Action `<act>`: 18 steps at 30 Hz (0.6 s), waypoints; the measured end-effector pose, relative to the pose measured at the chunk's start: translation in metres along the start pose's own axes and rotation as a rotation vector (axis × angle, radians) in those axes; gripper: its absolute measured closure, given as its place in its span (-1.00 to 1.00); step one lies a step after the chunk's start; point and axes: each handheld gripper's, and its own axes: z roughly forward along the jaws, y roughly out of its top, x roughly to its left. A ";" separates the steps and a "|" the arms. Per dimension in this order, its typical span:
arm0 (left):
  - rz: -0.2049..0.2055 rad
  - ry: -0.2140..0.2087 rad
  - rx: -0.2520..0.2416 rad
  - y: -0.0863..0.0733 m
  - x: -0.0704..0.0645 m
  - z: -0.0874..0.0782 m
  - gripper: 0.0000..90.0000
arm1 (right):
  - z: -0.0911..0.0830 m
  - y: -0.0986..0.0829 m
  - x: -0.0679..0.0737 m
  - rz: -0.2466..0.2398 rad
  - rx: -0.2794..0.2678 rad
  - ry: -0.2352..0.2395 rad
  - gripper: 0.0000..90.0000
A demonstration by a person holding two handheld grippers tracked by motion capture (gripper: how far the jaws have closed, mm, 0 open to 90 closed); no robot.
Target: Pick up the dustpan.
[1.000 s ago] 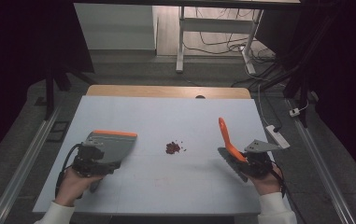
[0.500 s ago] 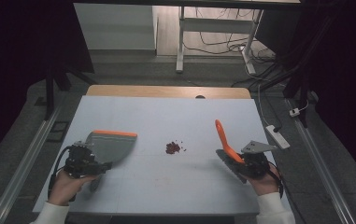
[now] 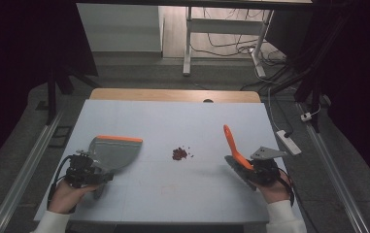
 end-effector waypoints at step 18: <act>-0.047 0.003 0.026 0.001 0.003 0.027 -0.28 | 0.002 0.000 0.000 0.001 0.005 0.003 0.55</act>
